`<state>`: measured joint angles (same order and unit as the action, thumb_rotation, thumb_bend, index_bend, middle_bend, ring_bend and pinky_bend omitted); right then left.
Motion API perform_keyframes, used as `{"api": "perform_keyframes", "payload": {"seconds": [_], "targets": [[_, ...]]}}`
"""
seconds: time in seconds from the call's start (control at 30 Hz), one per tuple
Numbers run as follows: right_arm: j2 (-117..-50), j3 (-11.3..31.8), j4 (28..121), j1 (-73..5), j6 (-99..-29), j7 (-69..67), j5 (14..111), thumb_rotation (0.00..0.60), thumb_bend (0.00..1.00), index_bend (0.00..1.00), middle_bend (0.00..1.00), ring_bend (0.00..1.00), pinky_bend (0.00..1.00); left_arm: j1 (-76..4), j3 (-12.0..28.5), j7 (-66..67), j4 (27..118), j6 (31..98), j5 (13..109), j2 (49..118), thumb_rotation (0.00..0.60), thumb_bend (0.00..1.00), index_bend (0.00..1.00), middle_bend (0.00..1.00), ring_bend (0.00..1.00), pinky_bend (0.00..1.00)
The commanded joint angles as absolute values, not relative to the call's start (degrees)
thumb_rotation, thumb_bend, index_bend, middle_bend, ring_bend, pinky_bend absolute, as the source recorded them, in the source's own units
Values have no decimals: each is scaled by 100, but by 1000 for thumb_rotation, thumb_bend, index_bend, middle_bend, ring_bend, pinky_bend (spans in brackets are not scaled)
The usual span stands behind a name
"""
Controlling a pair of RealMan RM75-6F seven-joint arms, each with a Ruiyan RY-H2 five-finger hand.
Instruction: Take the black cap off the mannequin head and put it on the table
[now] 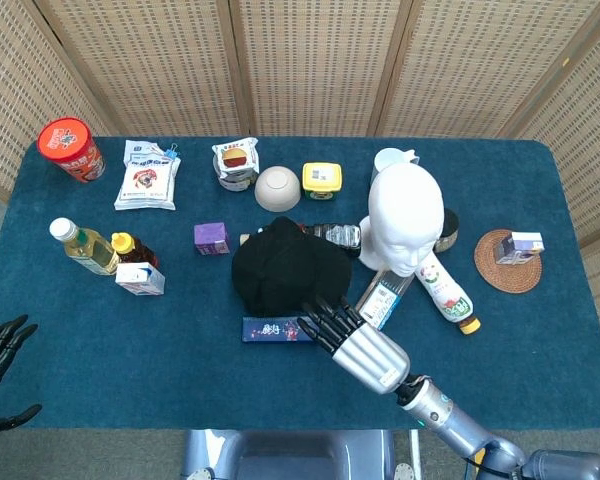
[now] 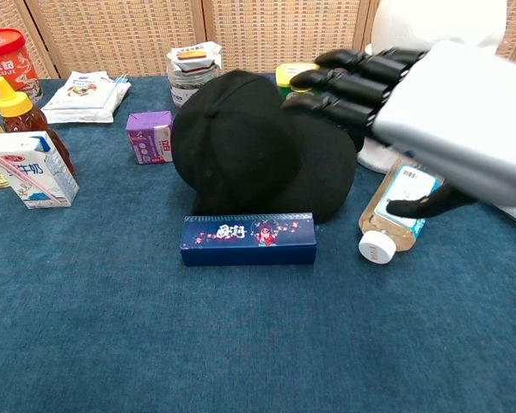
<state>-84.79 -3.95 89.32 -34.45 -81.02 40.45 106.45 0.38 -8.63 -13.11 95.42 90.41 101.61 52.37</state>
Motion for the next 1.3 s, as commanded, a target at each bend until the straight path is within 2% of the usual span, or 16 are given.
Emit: {"api": "perform_keyframes", "payload": {"seconds": [0.03,0.17,0.27,0.43,0.7,0.93,1.13,1.3], "targets": [[-8163,-388,8498,-3371,-8543,3336,11005,600,0,56,55,20,228,37,-861,-1291,9549,9032,10155,5244,600,31,0,0,0,0],[-8021,-452,7996,-3324,-9079,2131,11283,600,0,3,30,21,218,35,-852,-1264,9562,9023,10133,5249,600,32,0,0,0,0],[-7893,-430,7744,-3201,-9310,1722,11229,600,0,0,5,11,186,40,-838,-1263,9578,9035,10108,5250,600,32,0,0,0,0],[-7655,-378,7402,-2729,-9563,1092,10644,600,0,0,0,0,134,104,-790,-1294,9561,9176,10046,5279,600,32,0,0,0,0],[-7491,-304,6850,-2011,-10050,152,10062,600,0,0,0,0,122,124,-803,-1215,9550,9176,10079,5323,600,32,0,0,0,0],[-7206,-329,7379,-1575,-10041,-111,9741,600,0,0,0,0,148,163,-794,-1095,9563,9215,10079,5375,600,32,0,0,0,0],[-6876,-403,8108,-1362,-9728,392,9522,600,0,0,0,0,100,221,-722,-1072,9567,9310,9947,5420,600,32,0,0,0,0],[-6727,-476,8510,-1336,-9447,358,9560,600,0,0,0,0,103,303,-588,-1007,9554,9495,9783,5516,600,32,0,0,0,0]]}}
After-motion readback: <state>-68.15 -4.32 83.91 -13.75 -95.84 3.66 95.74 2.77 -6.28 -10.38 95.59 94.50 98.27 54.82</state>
